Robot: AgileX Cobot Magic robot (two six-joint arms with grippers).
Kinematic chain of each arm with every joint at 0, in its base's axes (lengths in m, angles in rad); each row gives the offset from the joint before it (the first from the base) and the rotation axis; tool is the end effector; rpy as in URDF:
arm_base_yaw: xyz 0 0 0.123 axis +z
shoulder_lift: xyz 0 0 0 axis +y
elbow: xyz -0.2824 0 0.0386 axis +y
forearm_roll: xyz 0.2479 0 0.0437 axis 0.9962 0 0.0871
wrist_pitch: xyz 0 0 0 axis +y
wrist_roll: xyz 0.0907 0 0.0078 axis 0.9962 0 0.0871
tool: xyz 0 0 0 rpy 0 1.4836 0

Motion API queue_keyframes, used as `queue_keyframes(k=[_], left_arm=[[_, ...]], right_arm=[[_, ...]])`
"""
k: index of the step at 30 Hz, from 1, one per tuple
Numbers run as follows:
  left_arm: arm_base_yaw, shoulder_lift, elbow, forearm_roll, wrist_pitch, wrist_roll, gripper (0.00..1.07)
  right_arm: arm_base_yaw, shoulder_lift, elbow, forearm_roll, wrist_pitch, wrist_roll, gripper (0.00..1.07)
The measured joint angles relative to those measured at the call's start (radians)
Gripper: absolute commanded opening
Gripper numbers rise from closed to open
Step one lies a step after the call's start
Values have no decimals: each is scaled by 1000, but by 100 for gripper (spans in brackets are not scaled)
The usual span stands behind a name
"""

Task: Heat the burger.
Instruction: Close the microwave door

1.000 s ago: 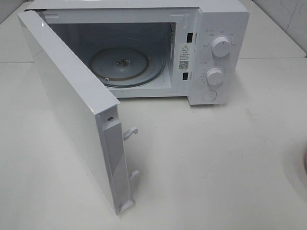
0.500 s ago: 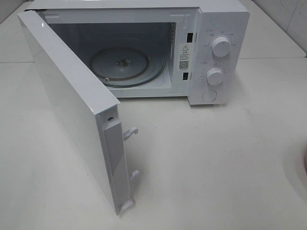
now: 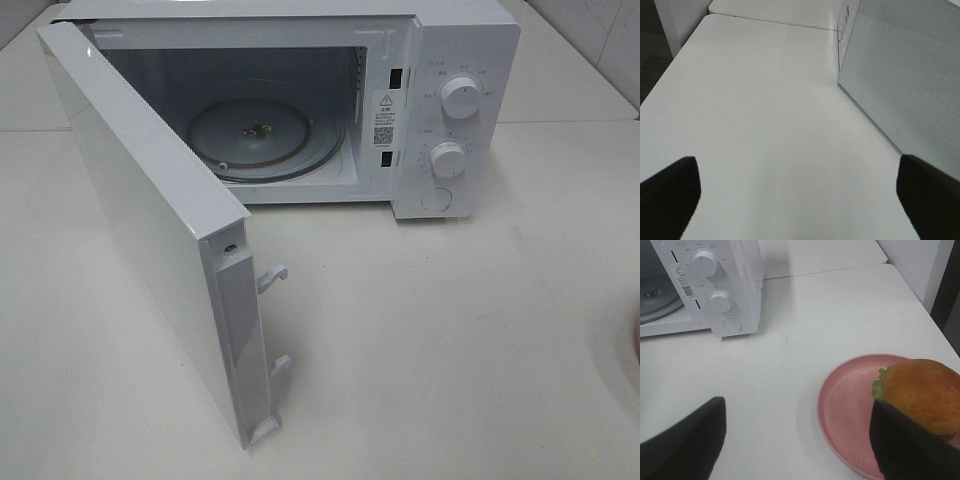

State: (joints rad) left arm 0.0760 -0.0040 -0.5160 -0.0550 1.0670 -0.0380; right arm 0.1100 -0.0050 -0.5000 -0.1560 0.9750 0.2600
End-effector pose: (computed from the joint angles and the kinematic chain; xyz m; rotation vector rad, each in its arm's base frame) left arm -0.0073 -0.0050 0.2812 -0.1122 2.0265 -0.0417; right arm -0.0016 -0.0120 0.2850 0.1454 1.9397 0.0613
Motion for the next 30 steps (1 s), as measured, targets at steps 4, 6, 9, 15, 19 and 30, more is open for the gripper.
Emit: queue_keyframes(k=[4, 6, 9, 15, 19, 30], left_arm=[[0, 0, 0, 0, 0, 0, 100], [0, 0, 0, 0, 0, 0, 100], [0, 0, 0, 0, 0, 0, 100], [0, 0, 0, 0, 0, 0, 100], [0, 0, 0, 0, 0, 0, 100], [0, 0, -2, -2, 0, -18, 97]], right_arm=[[0, 0, 0, 0, 0, 0, 76], [0, 0, 0, 0, 0, 0, 76], [0, 0, 0, 0, 0, 0, 76], [0, 0, 0, 0, 0, 0, 76], [0, 0, 0, 0, 0, 0, 76], [0, 0, 0, 0, 0, 0, 76]])
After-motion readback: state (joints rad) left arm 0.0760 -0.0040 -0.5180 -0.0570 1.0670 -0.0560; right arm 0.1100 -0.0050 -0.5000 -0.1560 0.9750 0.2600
